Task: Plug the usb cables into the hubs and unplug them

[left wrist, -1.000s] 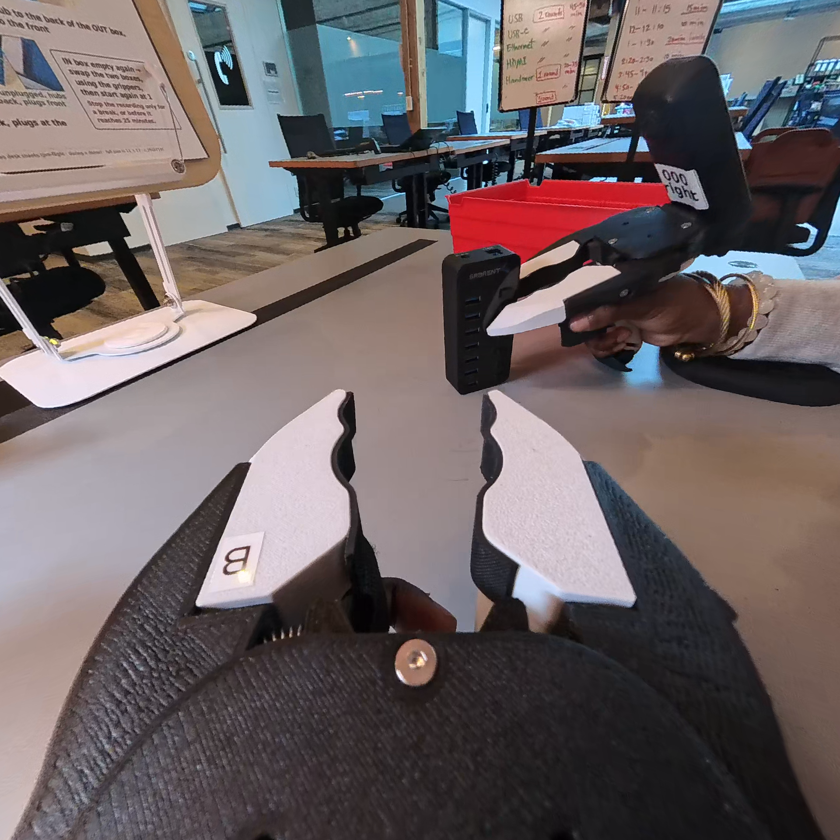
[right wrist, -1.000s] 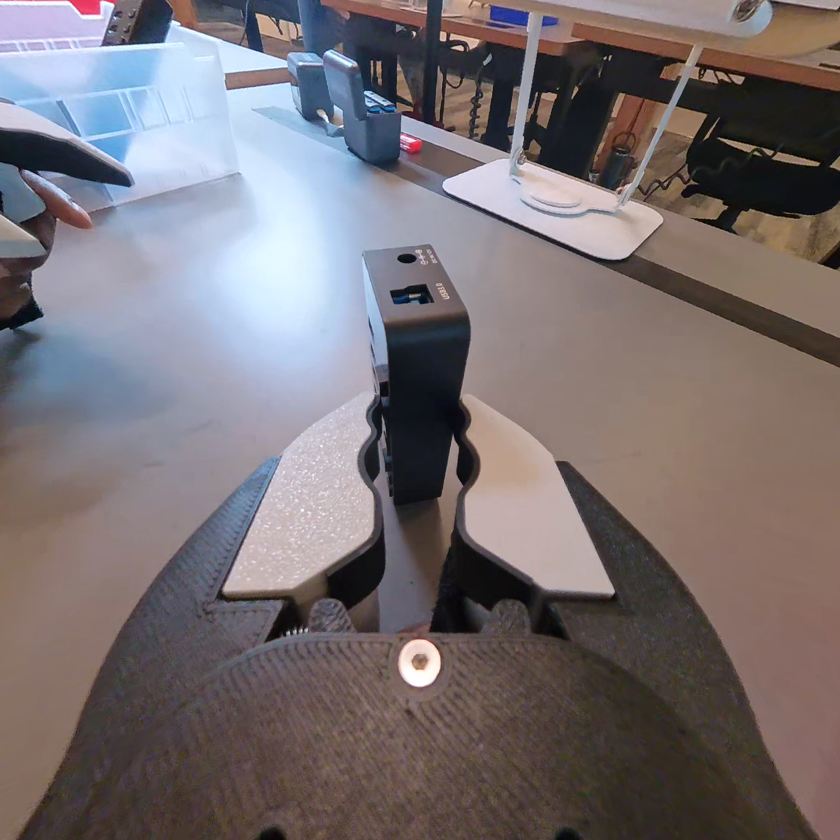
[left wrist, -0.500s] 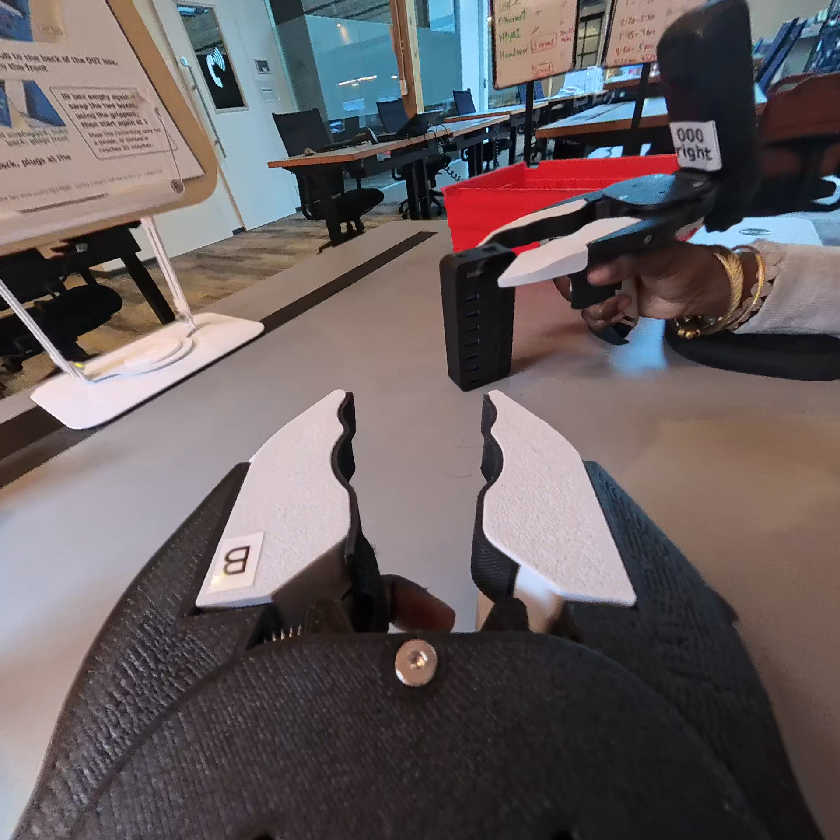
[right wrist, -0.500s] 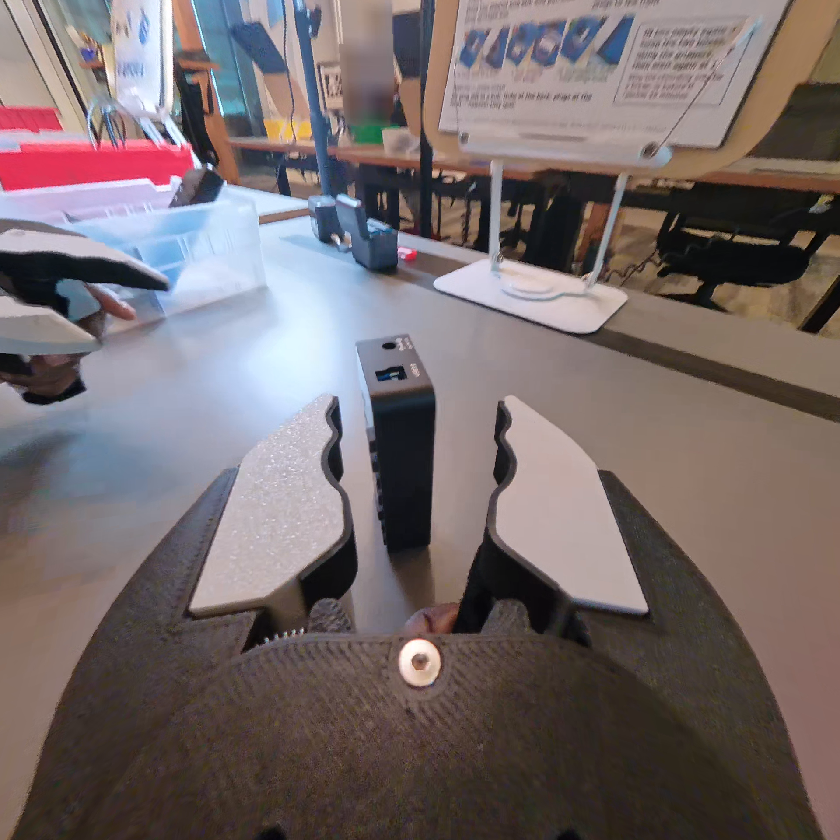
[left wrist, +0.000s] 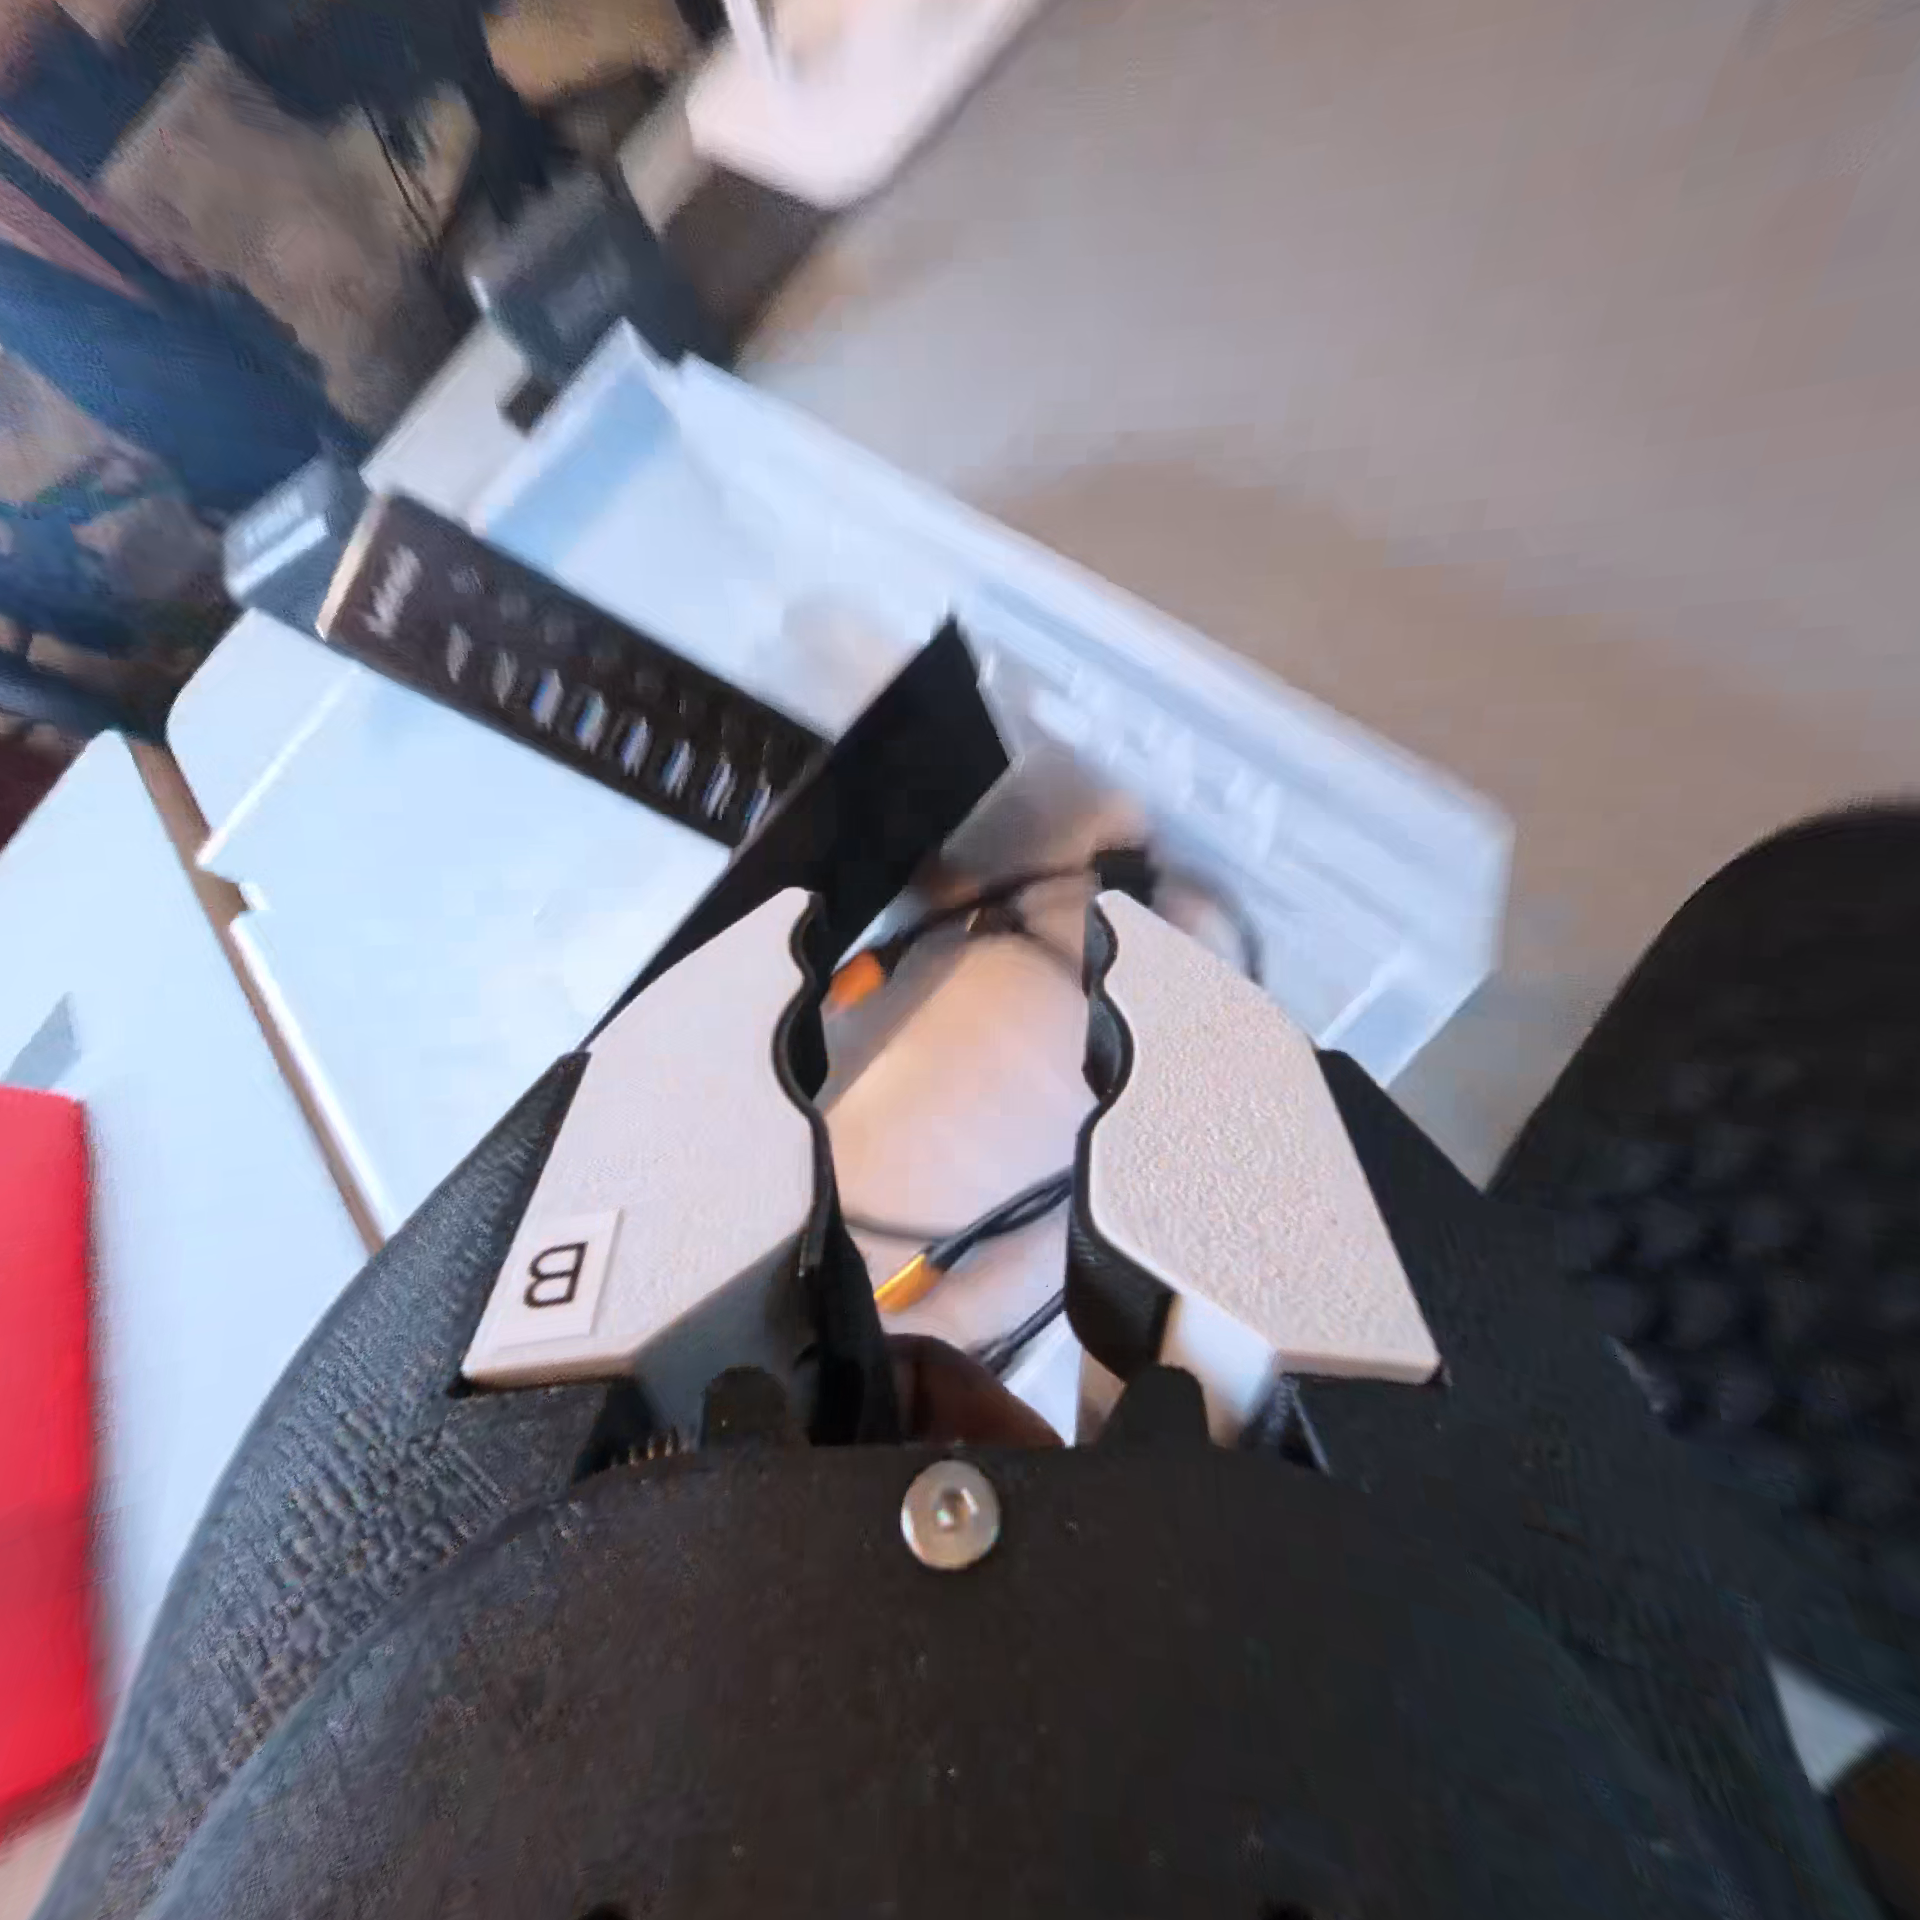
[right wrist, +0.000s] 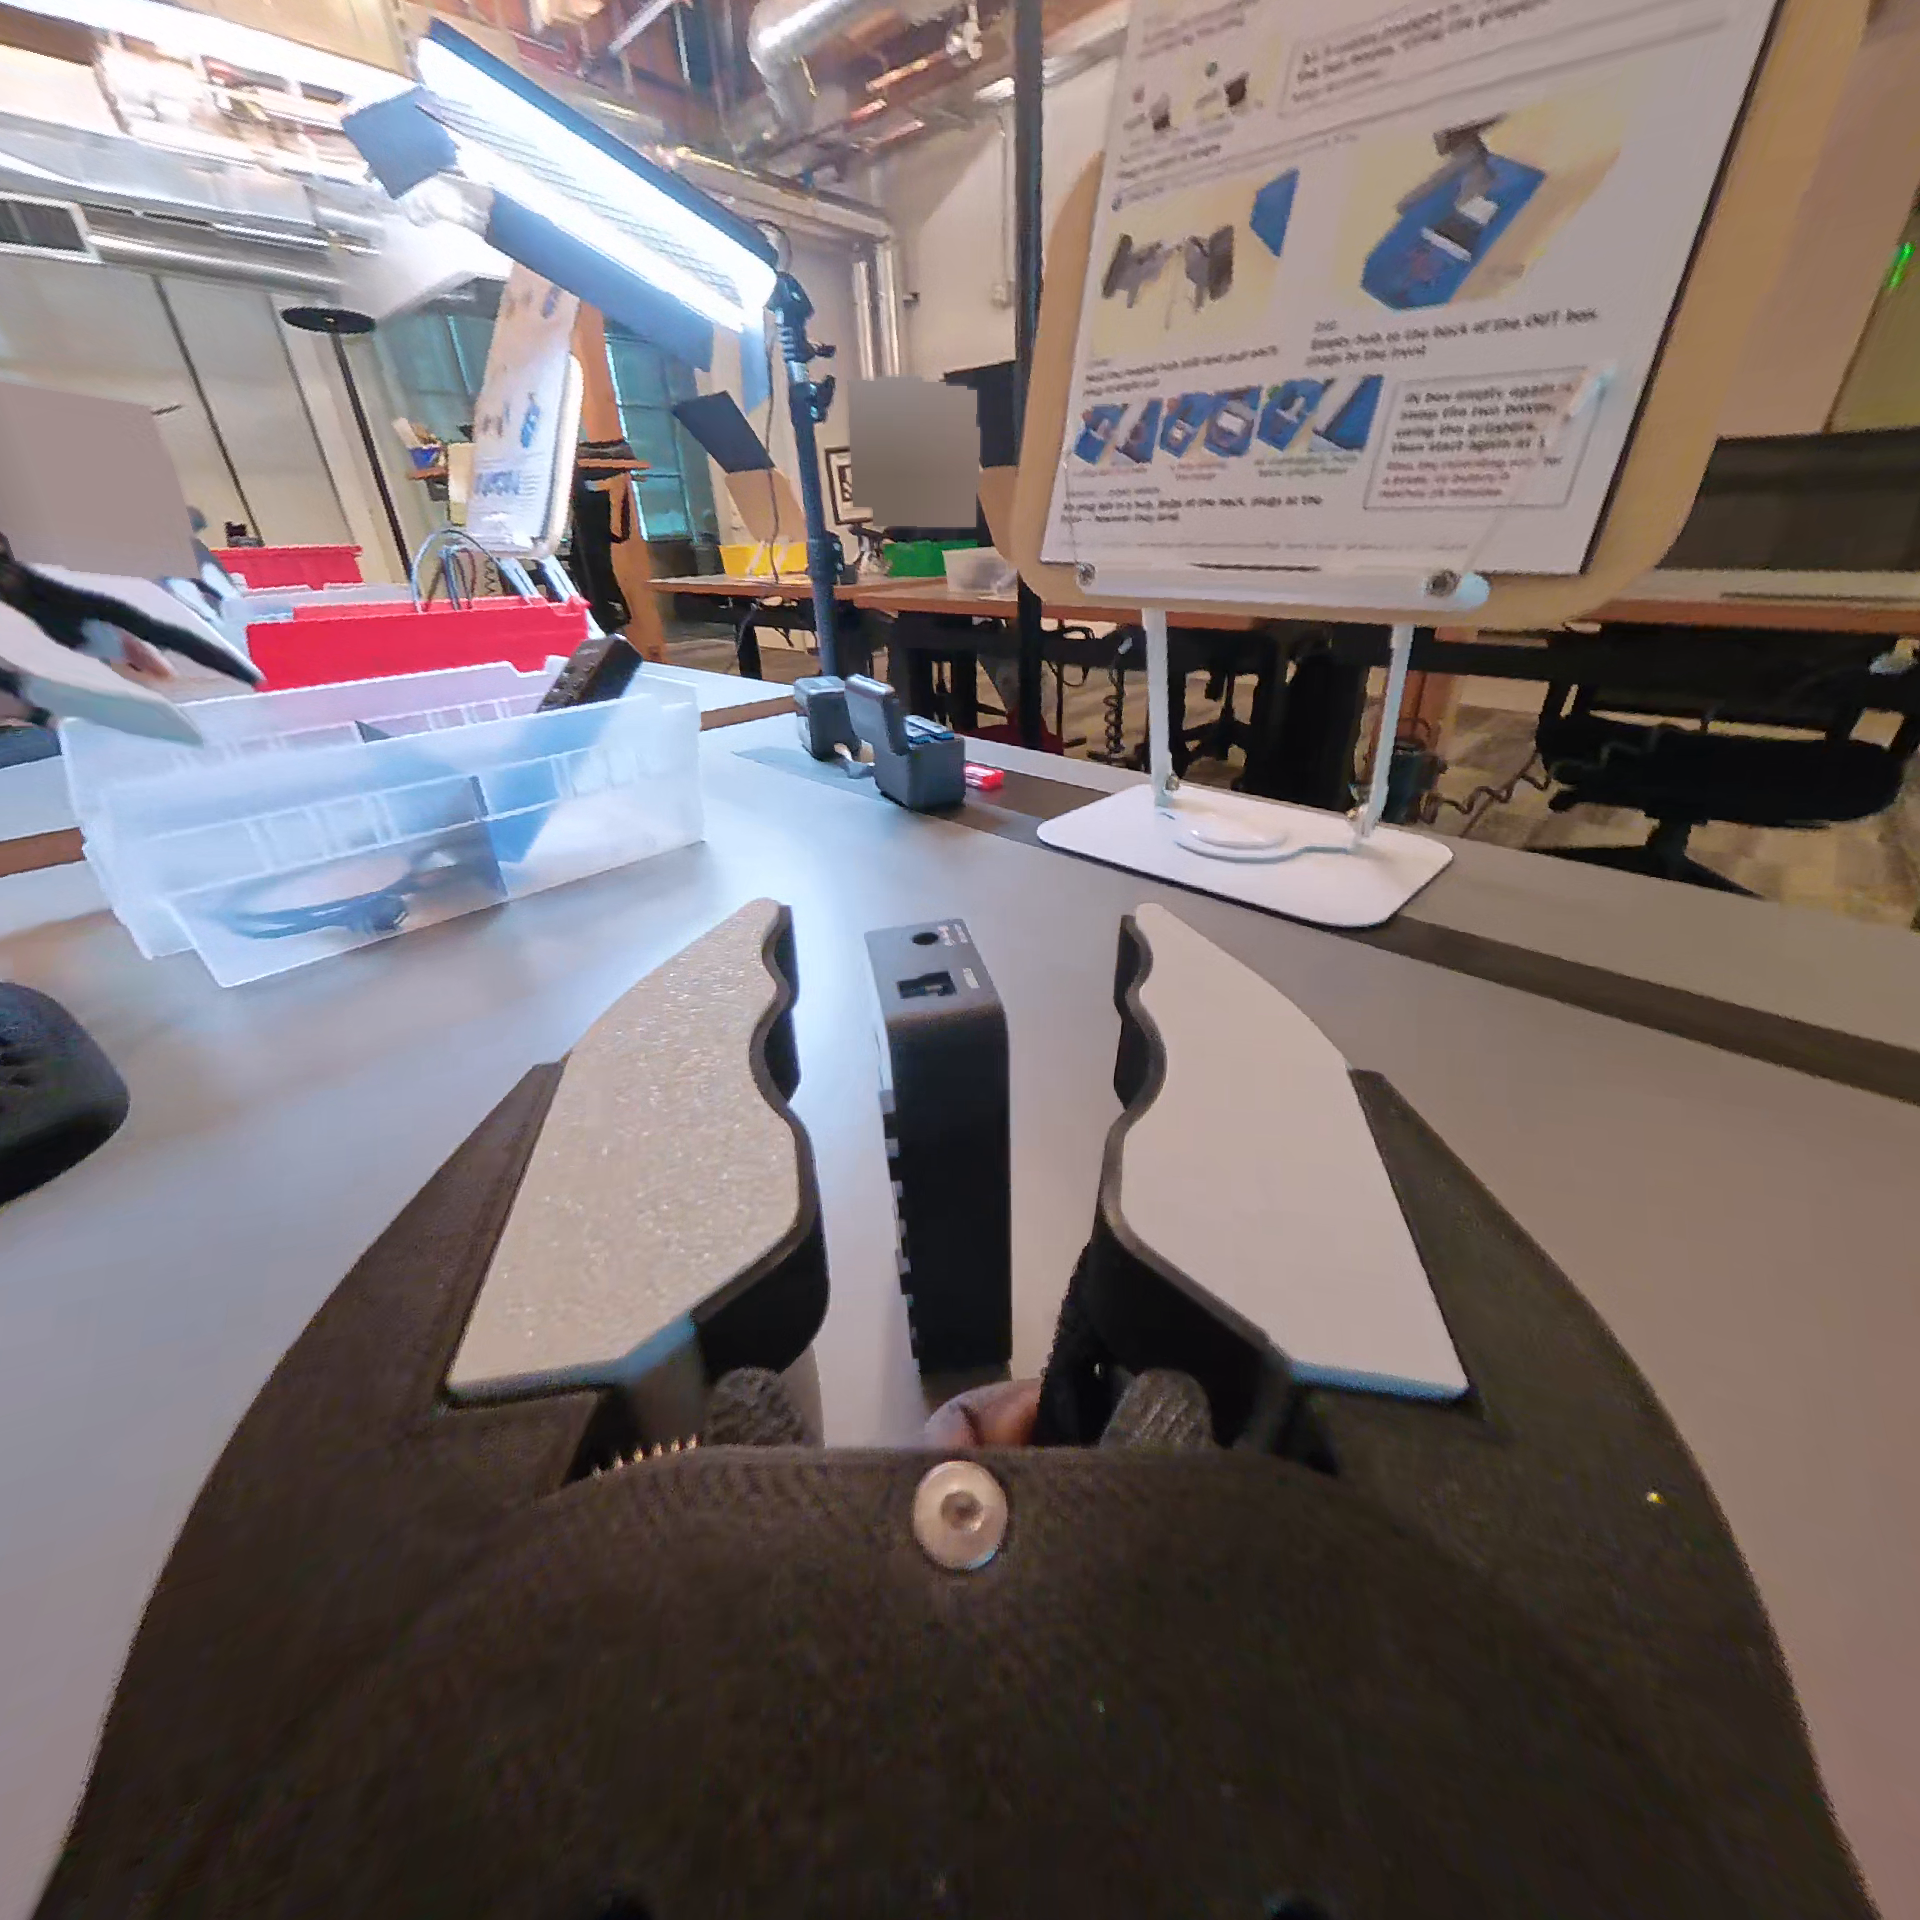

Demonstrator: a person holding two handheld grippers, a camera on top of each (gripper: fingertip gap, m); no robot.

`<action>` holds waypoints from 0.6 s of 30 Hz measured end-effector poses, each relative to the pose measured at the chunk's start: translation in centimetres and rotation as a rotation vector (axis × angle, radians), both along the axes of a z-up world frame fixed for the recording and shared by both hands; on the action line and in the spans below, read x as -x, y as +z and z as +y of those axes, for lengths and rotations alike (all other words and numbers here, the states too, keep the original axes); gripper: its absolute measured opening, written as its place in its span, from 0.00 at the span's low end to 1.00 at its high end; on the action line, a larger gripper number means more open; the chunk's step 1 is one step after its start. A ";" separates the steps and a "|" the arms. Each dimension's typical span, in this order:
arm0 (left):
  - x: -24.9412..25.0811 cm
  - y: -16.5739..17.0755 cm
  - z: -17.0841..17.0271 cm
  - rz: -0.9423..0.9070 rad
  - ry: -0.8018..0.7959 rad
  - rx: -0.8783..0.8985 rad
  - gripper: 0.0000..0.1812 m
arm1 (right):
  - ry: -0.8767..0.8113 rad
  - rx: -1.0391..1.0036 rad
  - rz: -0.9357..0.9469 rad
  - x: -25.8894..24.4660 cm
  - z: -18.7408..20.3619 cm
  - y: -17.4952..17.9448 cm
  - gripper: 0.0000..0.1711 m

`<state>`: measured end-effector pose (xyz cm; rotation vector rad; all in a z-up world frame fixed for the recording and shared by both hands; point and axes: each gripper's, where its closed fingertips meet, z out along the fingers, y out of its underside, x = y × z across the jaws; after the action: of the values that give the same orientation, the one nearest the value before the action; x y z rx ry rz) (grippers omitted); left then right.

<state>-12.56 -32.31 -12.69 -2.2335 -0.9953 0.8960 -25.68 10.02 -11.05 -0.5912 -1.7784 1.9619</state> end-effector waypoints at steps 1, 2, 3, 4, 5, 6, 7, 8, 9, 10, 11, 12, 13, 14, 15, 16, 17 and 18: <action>0.2 -1.5 -1.1 -0.035 -0.009 0.100 0.25 | 0.007 0.005 0.014 -0.1 0.0 0.2 0.35; 0.5 -2.8 -2.0 -0.069 -0.017 0.183 0.25 | 0.010 0.015 0.023 -0.2 0.1 0.4 0.34; 0.9 -3.9 -2.6 -0.102 -0.026 0.246 0.24 | 0.012 0.027 0.026 -0.2 0.2 0.6 0.34; 1.4 -4.7 -3.0 -0.125 -0.045 0.287 0.23 | 0.010 0.039 0.024 -0.2 0.3 0.7 0.34; 1.9 -5.3 -3.0 -0.133 -0.068 0.307 0.22 | 0.006 0.048 0.020 -0.1 0.5 0.8 0.34; 2.4 -5.7 -2.8 -0.139 -0.099 0.311 0.21 | 0.002 0.053 0.016 0.0 0.6 0.8 0.33; 2.8 -6.1 -2.6 -0.152 -0.134 0.308 0.20 | -0.002 0.056 0.013 0.1 0.7 0.8 0.33; 3.1 -6.5 -2.4 -0.171 -0.172 0.312 0.20 | -0.003 0.058 0.012 0.1 0.8 0.8 0.33; 3.3 -7.0 -2.3 -0.194 -0.206 0.326 0.19 | -0.003 0.060 0.012 0.2 0.8 0.8 0.33; 3.4 -7.6 -2.3 -0.215 -0.236 0.347 0.19 | -0.004 0.060 0.012 0.2 0.8 0.8 0.33; 3.6 -8.0 -2.4 -0.233 -0.258 0.375 0.18 | -0.003 0.058 0.013 0.2 0.8 0.8 0.33; 3.8 -8.4 -2.5 -0.247 -0.277 0.409 0.18 | -0.002 0.056 0.016 0.2 0.8 0.8 0.33; 4.0 -8.8 -2.6 -0.255 -0.297 0.443 0.17 | -0.002 0.056 0.018 0.1 0.8 0.8 0.32; 4.2 -9.1 -2.6 -0.262 -0.321 0.471 0.16 | -0.002 0.058 0.021 0.1 0.8 0.9 0.32; 4.2 -9.5 -2.5 -0.272 -0.344 0.495 0.15 | -0.002 0.059 0.022 0.1 0.8 0.9 0.32; 4.4 -9.8 -2.6 -0.277 -0.354 0.521 0.14 | -0.002 0.061 0.023 0.1 0.8 1.0 0.32; 4.5 -10.1 -2.7 -0.287 -0.360 0.547 0.13 | 0.000 0.064 0.023 0.1 0.9 1.0 0.32; 4.6 -10.4 -2.9 -0.298 -0.361 0.574 0.13 | 0.000 0.068 0.024 0.1 0.9 1.1 0.32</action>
<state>-17.20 -35.26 -23.04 -2.9727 -0.4439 0.7601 -25.75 10.93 -9.96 -0.5877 -1.7032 2.0280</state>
